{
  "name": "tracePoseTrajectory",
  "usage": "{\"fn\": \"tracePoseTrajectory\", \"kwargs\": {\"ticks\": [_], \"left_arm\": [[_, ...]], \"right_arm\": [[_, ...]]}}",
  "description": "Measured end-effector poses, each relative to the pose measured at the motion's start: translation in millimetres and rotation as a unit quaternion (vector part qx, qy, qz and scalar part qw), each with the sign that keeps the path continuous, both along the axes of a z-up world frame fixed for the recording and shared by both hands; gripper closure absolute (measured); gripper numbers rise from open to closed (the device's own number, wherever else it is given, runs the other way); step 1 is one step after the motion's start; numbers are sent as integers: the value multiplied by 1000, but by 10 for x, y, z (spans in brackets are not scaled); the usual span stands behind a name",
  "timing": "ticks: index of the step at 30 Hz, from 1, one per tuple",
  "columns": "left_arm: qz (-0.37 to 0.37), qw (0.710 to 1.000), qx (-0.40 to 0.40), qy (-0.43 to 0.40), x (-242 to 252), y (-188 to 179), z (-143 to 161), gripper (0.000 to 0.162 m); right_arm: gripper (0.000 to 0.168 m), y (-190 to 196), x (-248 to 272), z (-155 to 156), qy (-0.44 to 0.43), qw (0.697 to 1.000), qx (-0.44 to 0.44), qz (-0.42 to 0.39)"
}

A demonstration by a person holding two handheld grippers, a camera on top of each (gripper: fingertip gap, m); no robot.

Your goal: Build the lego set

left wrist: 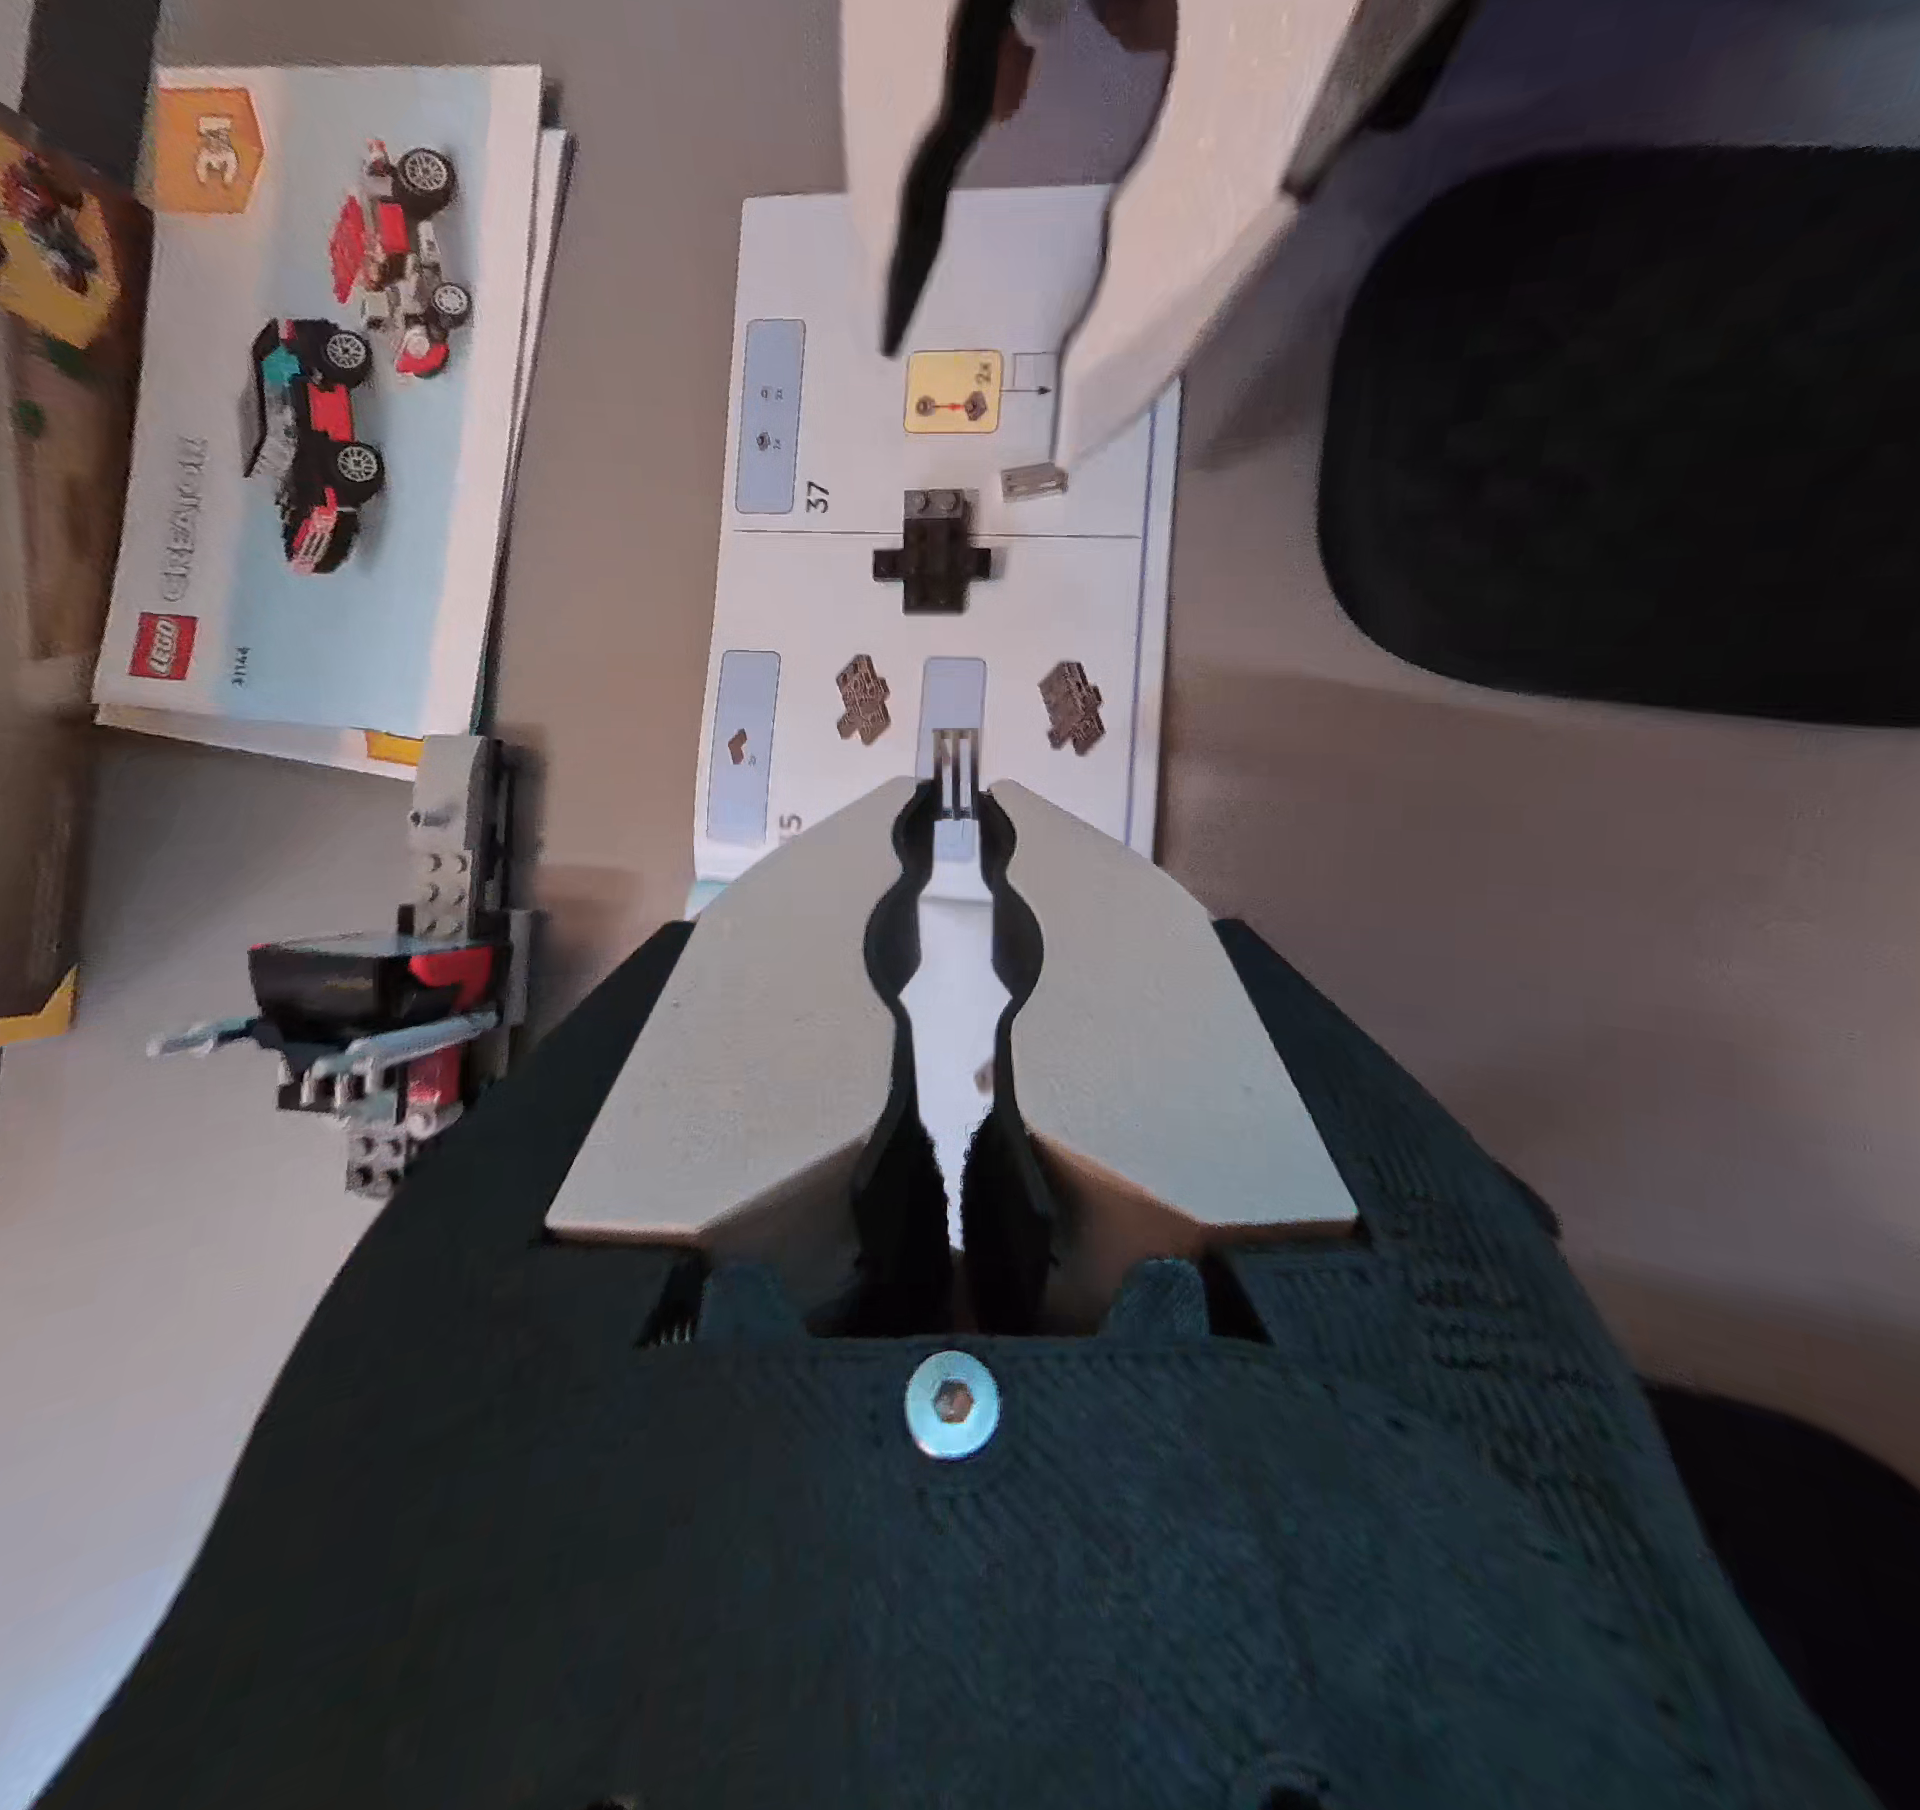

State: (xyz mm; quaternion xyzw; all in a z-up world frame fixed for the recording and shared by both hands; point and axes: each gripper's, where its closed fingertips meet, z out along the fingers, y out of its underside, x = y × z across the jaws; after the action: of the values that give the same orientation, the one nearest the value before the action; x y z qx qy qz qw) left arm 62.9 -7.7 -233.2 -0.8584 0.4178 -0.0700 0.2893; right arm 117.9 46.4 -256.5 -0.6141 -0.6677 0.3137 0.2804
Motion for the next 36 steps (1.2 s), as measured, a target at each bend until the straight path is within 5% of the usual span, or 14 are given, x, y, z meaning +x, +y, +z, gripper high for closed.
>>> {"fn": "tracePoseTrajectory", "kwargs": {"ticks": [7,18,36], "left_arm": [[-19,996,-62,63,77,240,-317,153],[-46,982,-153,103,317,477,-591,153],[-35,979,-172,106,384,568,-678,153]], "right_arm": [[137,81,-43,-440,-70,995,27,62],[139,60,83,-251,-23,999,-20,29],[132,135,274,-259,-11,999,-43,25]]}}
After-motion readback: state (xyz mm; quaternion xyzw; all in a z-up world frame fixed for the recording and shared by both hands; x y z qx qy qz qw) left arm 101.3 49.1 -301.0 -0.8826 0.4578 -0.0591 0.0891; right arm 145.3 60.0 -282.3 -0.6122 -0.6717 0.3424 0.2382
